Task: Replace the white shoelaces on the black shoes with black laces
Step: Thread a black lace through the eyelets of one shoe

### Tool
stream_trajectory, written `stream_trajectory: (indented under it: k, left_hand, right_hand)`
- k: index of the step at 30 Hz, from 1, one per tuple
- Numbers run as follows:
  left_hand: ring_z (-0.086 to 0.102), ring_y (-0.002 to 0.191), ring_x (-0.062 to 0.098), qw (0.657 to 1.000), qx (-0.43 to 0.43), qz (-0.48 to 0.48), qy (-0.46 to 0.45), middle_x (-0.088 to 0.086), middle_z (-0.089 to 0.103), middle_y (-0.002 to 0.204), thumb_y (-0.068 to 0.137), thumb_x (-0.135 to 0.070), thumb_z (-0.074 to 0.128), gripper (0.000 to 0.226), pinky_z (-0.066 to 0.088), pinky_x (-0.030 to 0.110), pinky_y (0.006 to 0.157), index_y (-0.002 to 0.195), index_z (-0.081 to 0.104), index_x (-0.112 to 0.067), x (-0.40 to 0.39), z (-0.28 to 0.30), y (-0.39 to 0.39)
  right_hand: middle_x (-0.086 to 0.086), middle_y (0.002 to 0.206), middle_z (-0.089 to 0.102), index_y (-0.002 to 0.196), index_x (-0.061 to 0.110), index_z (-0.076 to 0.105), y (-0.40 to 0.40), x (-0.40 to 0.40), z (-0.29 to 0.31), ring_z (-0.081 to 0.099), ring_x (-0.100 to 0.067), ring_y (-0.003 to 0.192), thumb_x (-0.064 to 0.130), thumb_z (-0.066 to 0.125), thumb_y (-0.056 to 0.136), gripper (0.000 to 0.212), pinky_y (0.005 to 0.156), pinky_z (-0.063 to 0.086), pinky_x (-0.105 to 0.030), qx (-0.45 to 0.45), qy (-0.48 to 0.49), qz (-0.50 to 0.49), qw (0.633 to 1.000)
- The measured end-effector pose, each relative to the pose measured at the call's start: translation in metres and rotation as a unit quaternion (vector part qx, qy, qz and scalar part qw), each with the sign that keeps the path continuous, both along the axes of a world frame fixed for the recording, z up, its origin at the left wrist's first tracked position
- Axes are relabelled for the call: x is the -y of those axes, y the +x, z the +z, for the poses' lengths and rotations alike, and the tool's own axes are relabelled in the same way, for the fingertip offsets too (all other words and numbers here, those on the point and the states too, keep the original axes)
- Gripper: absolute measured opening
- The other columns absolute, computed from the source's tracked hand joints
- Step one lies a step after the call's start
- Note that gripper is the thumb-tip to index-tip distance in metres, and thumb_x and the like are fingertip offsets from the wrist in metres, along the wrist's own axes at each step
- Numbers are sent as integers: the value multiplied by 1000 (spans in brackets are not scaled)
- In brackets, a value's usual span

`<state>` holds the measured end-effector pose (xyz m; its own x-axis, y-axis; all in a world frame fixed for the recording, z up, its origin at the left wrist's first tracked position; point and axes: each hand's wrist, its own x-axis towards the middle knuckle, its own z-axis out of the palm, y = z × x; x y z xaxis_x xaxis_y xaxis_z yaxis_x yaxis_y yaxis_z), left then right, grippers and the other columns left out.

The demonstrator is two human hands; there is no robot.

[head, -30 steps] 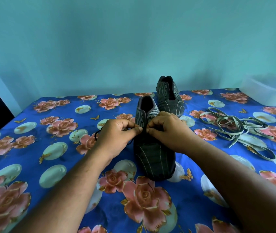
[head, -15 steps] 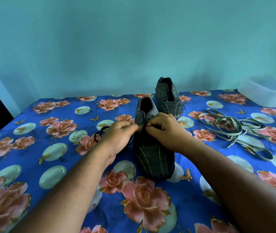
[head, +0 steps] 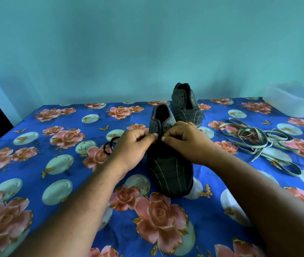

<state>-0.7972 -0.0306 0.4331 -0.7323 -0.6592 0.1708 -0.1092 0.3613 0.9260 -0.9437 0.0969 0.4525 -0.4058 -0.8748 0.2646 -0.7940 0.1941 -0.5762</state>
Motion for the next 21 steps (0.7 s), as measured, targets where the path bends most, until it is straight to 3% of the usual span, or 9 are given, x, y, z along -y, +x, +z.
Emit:
stream_trajectory:
  k: [2,4,6,8,10,12,14,17,21]
  left_hand:
    - [61,76,-6,1000,-7,-5,1,-19,67,68,99,-24,65,23,47,19,77,79,73,-17,4,2,3]
    - [64,116,14,1000,-8,-9,4,-11,73,98,98,-24,66,22,48,44,103,78,74,-19,10,1,5]
    - [51,132,32,1000,-2,-9,-14,0,67,119,98,-24,67,22,39,54,113,76,72,-25,11,1,6]
    - [53,131,33,1000,3,-3,-23,9,68,123,96,-28,68,23,42,53,111,74,71,-29,13,-1,6]
    - [68,109,24,999,1,8,-43,5,75,103,93,-34,71,21,51,49,97,73,71,-28,16,-3,7]
    - [64,74,11,995,9,12,-97,-1,71,78,91,-39,73,19,54,44,77,78,71,-25,20,-5,6]
    - [58,67,6,990,6,6,-139,-4,68,74,92,-37,73,17,51,36,69,81,72,-23,21,-6,5]
    - [62,84,-11,986,-1,0,-165,-13,64,75,94,-34,71,16,44,21,73,83,71,-21,21,-7,3]
    - [63,118,13,993,3,-2,-118,-10,72,92,94,-35,69,17,56,41,98,90,74,-19,27,-11,6]
  right_hand:
    - [16,93,55,81,52,65,-6,-4,-1,49,-16,109,53,62,90,9,99,39,-54,-37,-5,22,999]
    - [17,95,57,93,50,68,-10,-4,-3,48,-14,107,54,64,89,7,98,40,-53,-85,-3,34,996]
    - [20,91,58,90,54,66,-9,-2,-3,51,-15,104,61,59,83,13,96,43,-52,-75,-13,43,996]
    - [20,89,60,80,61,62,-8,1,-4,55,-17,101,68,51,77,14,93,47,-49,-51,-28,48,997]
    - [19,89,61,84,58,64,-11,3,-7,58,-18,99,68,50,78,18,91,50,-50,-31,-51,47,997]
    - [22,90,57,107,53,61,-13,2,-8,56,-14,100,63,47,86,27,92,48,-53,-33,-67,35,997]
    - [22,91,51,136,53,46,-13,1,-8,52,-14,103,54,43,94,42,95,44,-53,-54,-61,15,997]
    - [14,103,53,148,52,35,-18,1,-8,51,-19,115,41,42,104,47,99,38,-50,-78,-36,-22,996]
    - [15,115,57,136,50,46,-25,-3,-8,54,-17,118,35,42,104,35,101,41,-52,-58,-50,-30,997]
